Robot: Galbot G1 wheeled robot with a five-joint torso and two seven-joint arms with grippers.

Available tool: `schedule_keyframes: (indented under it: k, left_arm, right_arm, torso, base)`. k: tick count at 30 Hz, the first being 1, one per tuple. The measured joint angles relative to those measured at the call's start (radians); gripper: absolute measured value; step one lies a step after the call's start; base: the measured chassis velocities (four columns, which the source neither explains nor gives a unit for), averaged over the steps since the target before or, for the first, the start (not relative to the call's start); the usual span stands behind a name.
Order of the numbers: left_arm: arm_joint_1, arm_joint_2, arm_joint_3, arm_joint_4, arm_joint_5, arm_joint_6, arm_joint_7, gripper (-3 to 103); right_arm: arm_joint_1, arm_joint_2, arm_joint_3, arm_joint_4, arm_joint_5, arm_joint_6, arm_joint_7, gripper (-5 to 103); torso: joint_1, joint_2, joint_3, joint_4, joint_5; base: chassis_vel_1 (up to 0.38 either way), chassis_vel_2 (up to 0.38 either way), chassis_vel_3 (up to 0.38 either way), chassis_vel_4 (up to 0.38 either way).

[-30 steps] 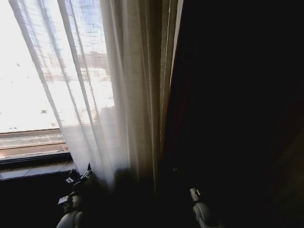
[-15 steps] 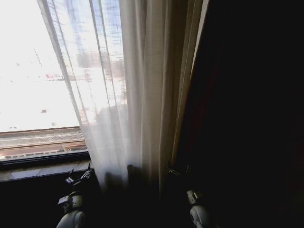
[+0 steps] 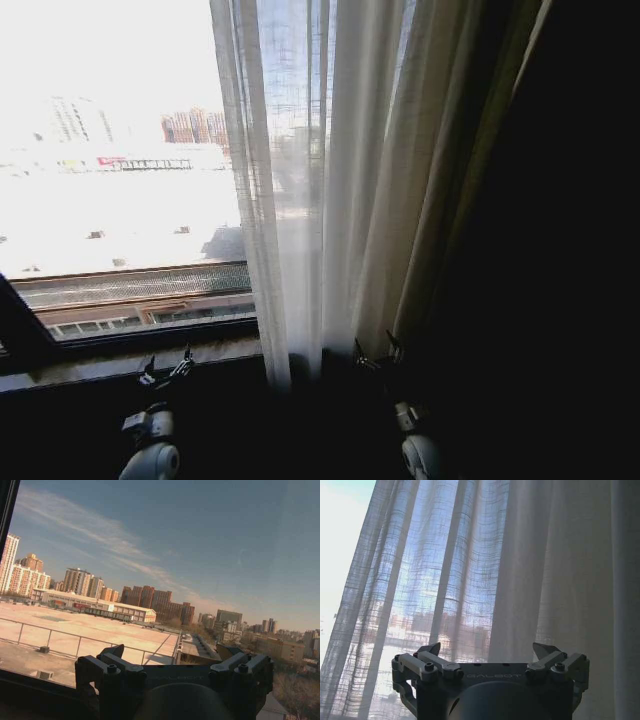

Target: Open the curtains by pulling them apart, changing their state from closed to fully open.

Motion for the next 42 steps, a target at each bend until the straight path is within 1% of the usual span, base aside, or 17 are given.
schedule_keyframes:
  k: [5,8,9,13,14,15,16,19,22,24,26,28,30,35,37,40,42]
  left_arm:
    - [0.000,0.000,0.000,0.000,0.000,0.000,0.000,100]
    - [0.000,0.000,0.000,0.000,0.000,0.000,0.000,100]
    - [0.000,0.000,0.000,0.000,0.000,0.000,0.000,100]
    - [0.000,0.000,-0.001,0.000,0.000,0.000,0.000,100]
    - [0.000,0.000,-0.001,0.000,0.000,0.000,0.000,100]
    - [0.000,0.000,-0.002,0.000,0.000,0.000,0.000,100]
    - [0.000,0.000,-0.002,0.000,0.000,0.000,0.000,100]
    - [0.000,0.000,0.001,0.000,0.000,0.000,0.000,100]
    - [0.000,0.000,0.001,0.000,0.000,0.000,0.000,100]
    - [0.000,0.000,0.001,0.000,0.000,0.000,0.000,100]
    - [0.000,0.000,0.000,0.000,0.000,0.000,0.000,100]
    - [0.000,0.000,0.000,0.000,0.000,0.000,0.000,100]
    - [0.000,0.000,0.000,0.000,0.000,0.000,0.000,100]
    - [0.000,0.000,0.000,0.000,0.000,0.000,0.000,100]
    - [0.000,0.000,0.000,0.000,0.000,0.000,0.000,100]
    - [0.000,0.000,0.000,0.000,0.000,0.000,0.000,100]
    - [0.000,0.000,0.000,0.000,0.000,0.000,0.000,100]
  right_arm:
    - [0.003,0.000,-0.002,-0.010,0.012,0.016,0.001,100]
    - [0.004,0.000,-0.002,-0.013,0.009,0.019,-0.001,100]
    - [0.006,-0.001,-0.002,-0.016,0.002,0.030,-0.007,100]
    - [0.012,-0.006,-0.010,-0.018,-0.014,0.037,-0.018,100]
    - [0.016,-0.008,-0.018,-0.016,-0.018,0.032,-0.015,100]
    - [0.029,-0.011,-0.036,-0.015,-0.038,0.019,0.011,100]
    - [0.029,-0.011,-0.036,-0.015,-0.038,0.019,0.011,100]
    - [0.077,-0.013,-0.080,-0.031,-0.058,-0.003,0.055,100]
    - [0.095,-0.013,-0.096,-0.035,-0.056,-0.018,0.067,100]
    - [0.136,-0.015,-0.150,-0.041,-0.044,-0.051,0.086,100]
    - [0.145,-0.015,-0.163,-0.043,-0.041,-0.057,0.089,100]
    - [0.185,-0.011,-0.205,-0.062,-0.037,-0.072,0.098,100]
    - [0.199,-0.008,-0.214,-0.072,-0.036,-0.075,0.099,100]
    - [0.264,0.002,-0.246,-0.121,-0.027,-0.086,0.112,100]
    - [0.311,0.010,-0.267,-0.163,-0.016,-0.099,0.123,100]
    - [0.342,0.017,-0.278,-0.199,-0.014,-0.101,0.127,100]
    - [0.389,0.029,-0.294,-0.253,-0.012,-0.101,0.132,100]
  torso:
    - [0.000,0.000,0.000,-0.0002,0.0002]
    - [0.000,0.000,0.000,0.0000,0.0000]
    - [0.000,0.000,0.000,0.0001,-0.0001]
    - [0.000,0.000,0.000,-0.0002,-0.0005]
    - [0.000,0.000,0.000,-0.0001,-0.0003]
    - [0.000,0.000,0.000,0.0006,0.0001]
    - [0.000,0.000,0.000,0.0006,0.0001]
    - [0.000,0.000,0.000,-0.0007,0.0008]
    - [0.000,0.000,0.000,-0.0007,0.0005]
    - [0.000,0.000,0.000,-0.0002,0.0001]
    - [0.000,0.000,0.000,0.0000,0.0001]
    - [0.000,0.000,0.000,0.0003,-0.0003]
    - [0.000,0.000,0.000,0.0003,-0.0003]
    - [0.000,0.000,0.000,-0.0002,0.0001]
    - [0.000,0.000,0.000,-0.0003,0.0001]
    - [0.000,0.000,0.000,-0.0002,0.0000]
    - [0.000,0.000,0.000,0.0000,0.0000]
  base:
    - [0.325,0.338,-0.344,-0.348]
    - [0.299,0.280,-0.321,-0.301]
    - [0.201,0.264,-0.278,-0.283]
    - [0.172,0.082,-0.145,-0.163]
    - [0.088,-0.021,-0.068,-0.031]
    - [0.000,0.000,0.000,0.000]
    - [0.000,0.000,0.000,0.000]
    - [-0.025,-0.020,0.013,0.004]
    - [-0.075,-0.057,0.052,0.012]
    - [-0.032,-0.014,0.013,0.012]
    - [0.000,0.000,0.000,0.000]
    - [0.000,0.000,0.000,0.000]
    - [0.000,0.000,0.000,0.000]
    - [0.000,0.000,0.000,0.000]
    - [0.000,0.000,0.000,0.000]
    - [0.000,0.000,0.000,0.000]
    - [0.000,0.000,0.000,0.000]
